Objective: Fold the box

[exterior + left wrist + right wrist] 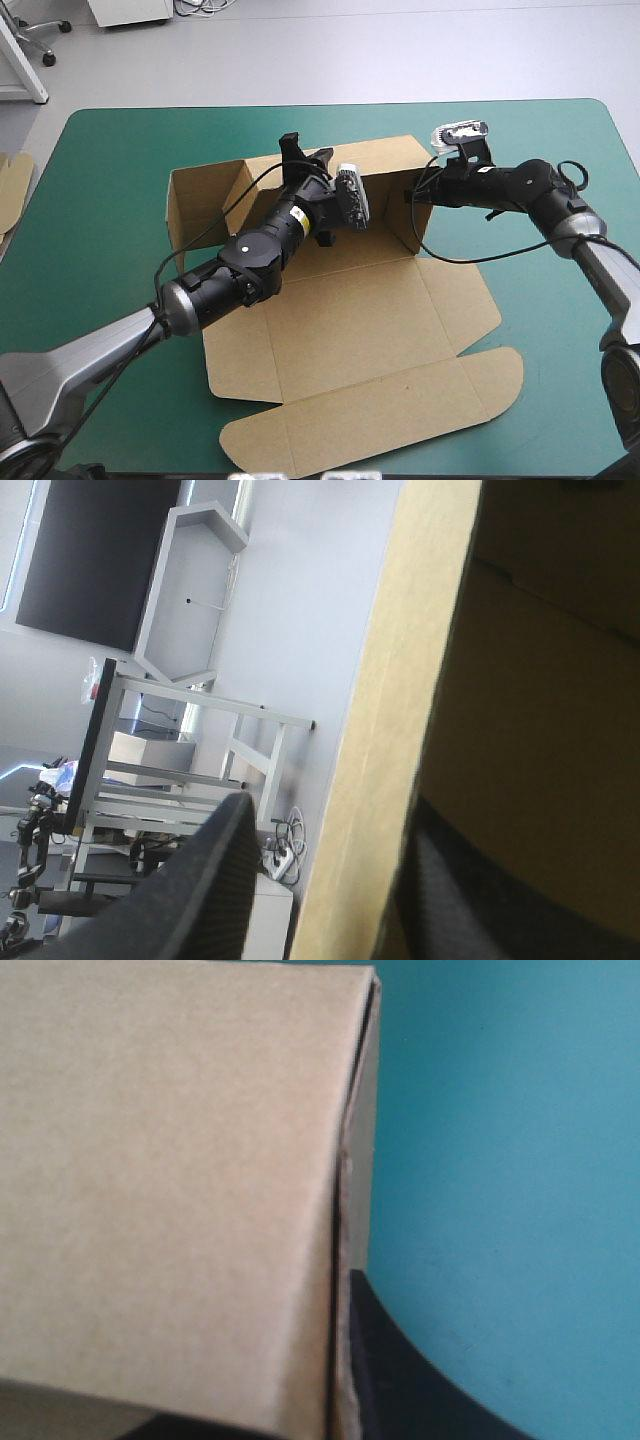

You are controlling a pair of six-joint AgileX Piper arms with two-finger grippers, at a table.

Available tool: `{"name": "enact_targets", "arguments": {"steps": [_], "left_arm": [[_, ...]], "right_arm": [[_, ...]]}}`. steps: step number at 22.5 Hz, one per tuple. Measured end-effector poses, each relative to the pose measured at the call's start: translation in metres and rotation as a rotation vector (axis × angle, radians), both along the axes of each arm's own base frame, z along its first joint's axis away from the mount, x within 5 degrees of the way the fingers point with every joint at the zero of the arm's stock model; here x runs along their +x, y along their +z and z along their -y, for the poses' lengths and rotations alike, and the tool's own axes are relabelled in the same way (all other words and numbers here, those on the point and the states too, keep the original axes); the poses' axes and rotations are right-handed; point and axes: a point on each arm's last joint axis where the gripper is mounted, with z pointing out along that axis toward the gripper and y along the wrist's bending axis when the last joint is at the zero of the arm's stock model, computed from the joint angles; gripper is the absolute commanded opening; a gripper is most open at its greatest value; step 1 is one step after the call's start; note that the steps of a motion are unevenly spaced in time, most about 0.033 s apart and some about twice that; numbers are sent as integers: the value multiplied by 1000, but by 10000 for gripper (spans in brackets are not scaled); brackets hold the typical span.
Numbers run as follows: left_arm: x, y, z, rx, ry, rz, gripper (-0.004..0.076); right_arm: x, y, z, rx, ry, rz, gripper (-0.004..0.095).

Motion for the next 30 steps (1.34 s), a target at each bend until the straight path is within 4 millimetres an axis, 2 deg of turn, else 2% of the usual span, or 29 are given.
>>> {"name": "enact_targets", "arguments": {"steps": [6, 9, 15, 18, 20, 22, 23, 27, 30], "left_arm": [[-31, 11, 5, -47, -62, -12, 315], [-50, 29, 3, -108, -105, 8, 305], [-75, 77, -23, -252, -147, 91, 305], [-65, 96, -38, -277, -81, 161, 305], [-47, 111, -59, -312, 6, 212, 305], [-25, 125, -90, -346, 94, 259, 305], [-10, 131, -117, -349, 160, 289, 305], [12, 136, -171, -333, 290, 331, 305], [22, 136, -218, -382, 447, 337, 305]], "right_arm": [[2, 3, 2, -6, -43, -19, -33], [3, 12, 4, -32, -59, -47, -33], [5, 21, 7, -70, -74, -60, -33], [5, 21, 7, -68, -78, -68, -33], [5, 21, 7, -68, -80, -75, -33], [5, 21, 8, -67, -93, -81, -33], [5, 22, 8, -68, -98, -86, -33], [5, 22, 9, -71, -105, -91, -33], [5, 22, 9, -71, -118, -96, -33]]}}
